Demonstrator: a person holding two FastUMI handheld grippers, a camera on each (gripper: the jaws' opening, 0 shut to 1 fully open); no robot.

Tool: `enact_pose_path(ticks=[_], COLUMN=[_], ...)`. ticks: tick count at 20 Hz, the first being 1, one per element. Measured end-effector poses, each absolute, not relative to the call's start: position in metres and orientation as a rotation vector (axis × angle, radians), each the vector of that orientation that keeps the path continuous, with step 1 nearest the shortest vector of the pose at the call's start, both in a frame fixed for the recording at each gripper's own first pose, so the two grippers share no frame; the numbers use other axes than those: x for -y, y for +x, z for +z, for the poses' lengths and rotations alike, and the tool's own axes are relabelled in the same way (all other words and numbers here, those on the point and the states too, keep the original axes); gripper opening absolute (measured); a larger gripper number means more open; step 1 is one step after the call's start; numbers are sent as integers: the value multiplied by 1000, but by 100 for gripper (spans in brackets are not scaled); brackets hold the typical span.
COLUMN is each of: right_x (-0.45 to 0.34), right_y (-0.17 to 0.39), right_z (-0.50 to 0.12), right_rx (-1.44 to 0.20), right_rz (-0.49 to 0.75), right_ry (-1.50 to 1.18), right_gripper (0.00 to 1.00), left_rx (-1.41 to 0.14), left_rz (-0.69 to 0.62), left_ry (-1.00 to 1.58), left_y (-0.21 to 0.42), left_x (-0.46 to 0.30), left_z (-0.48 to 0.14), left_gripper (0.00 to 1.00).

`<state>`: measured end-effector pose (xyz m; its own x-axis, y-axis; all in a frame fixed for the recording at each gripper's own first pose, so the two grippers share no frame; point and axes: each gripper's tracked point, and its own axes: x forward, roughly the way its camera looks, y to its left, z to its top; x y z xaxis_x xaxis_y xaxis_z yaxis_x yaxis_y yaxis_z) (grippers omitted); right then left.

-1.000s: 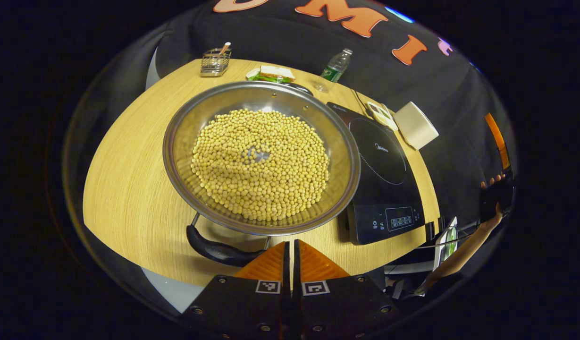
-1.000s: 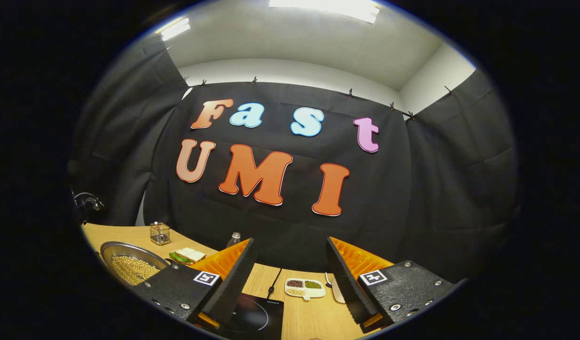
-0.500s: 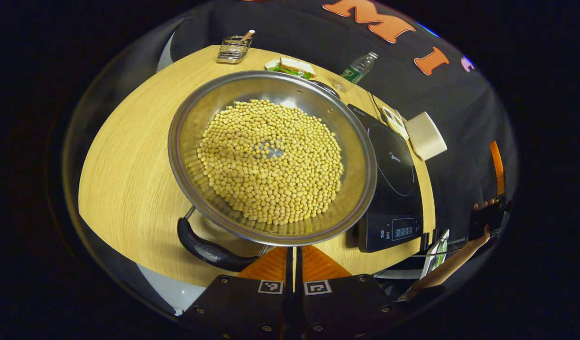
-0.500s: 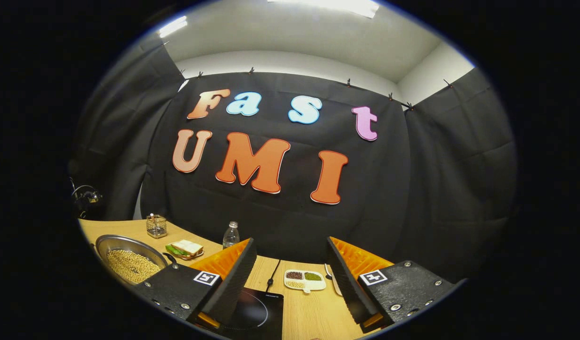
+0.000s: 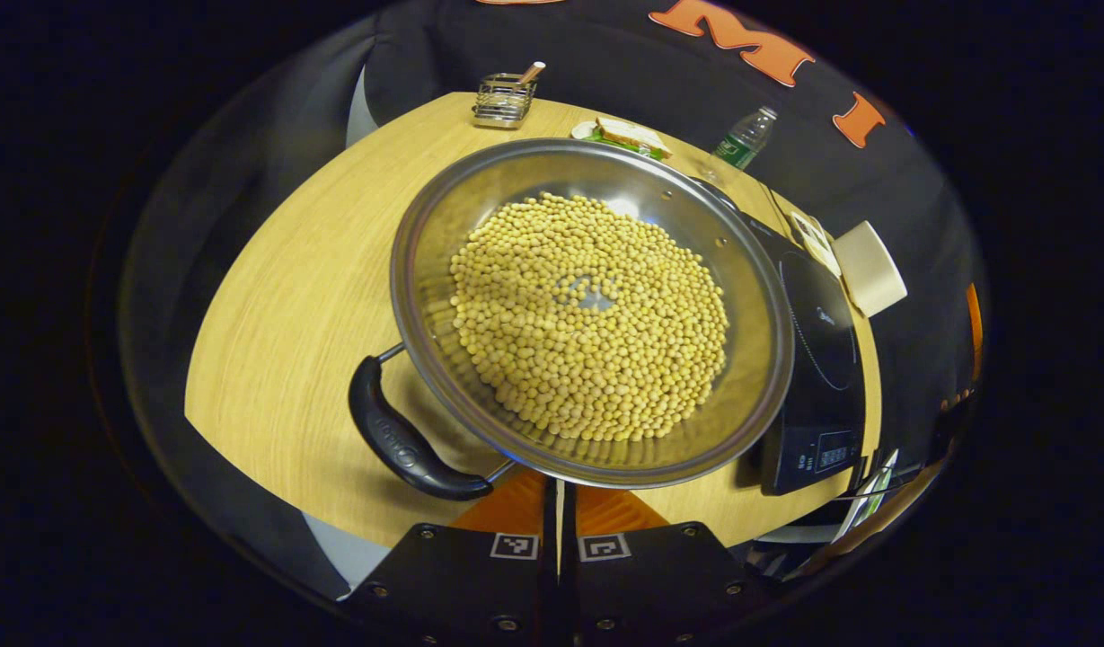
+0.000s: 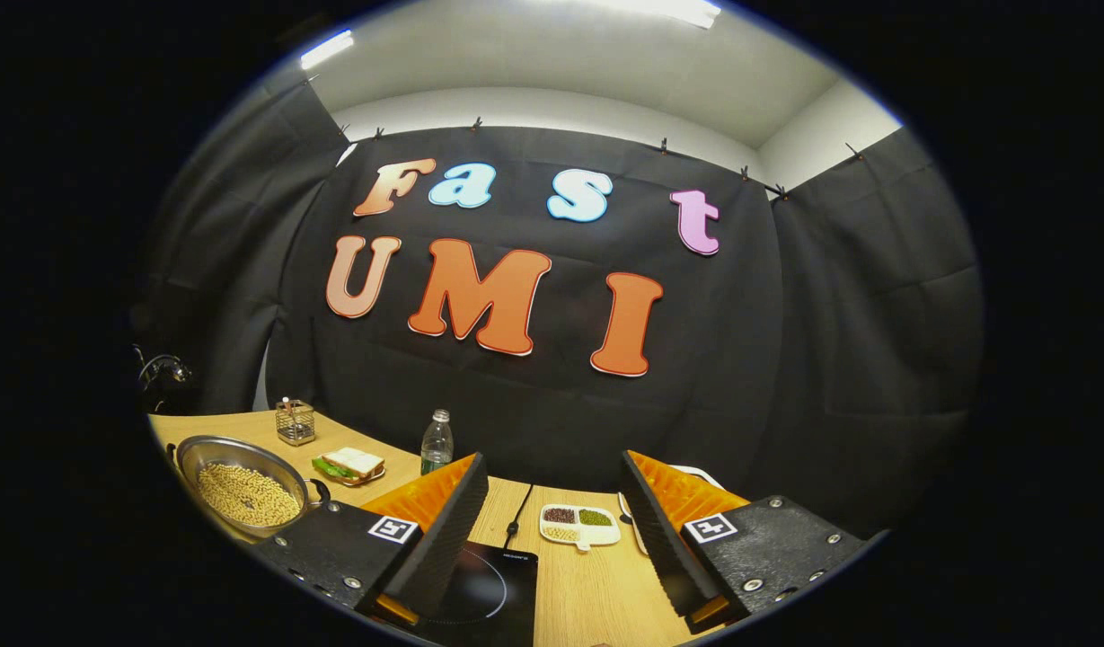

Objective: First push the handle of the pot to place it horizontally, then grasp the pot with both hands and set it on the induction cooktop.

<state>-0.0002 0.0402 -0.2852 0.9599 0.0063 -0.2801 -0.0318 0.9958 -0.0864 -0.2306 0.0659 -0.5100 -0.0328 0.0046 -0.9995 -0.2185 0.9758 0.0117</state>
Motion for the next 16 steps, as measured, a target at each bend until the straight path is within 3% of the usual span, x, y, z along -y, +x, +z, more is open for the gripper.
enact_pose_path(ticks=[16], right_x=[-93], right_y=[-14], right_z=[-333], right_rx=[-405], right_rz=[114], right_ry=[-50], right_gripper=[93], left_rx=[-1459], left_rz=[323], left_ry=[139], left_y=[-189], left_x=[-149], left_z=[-512], left_gripper=[1])
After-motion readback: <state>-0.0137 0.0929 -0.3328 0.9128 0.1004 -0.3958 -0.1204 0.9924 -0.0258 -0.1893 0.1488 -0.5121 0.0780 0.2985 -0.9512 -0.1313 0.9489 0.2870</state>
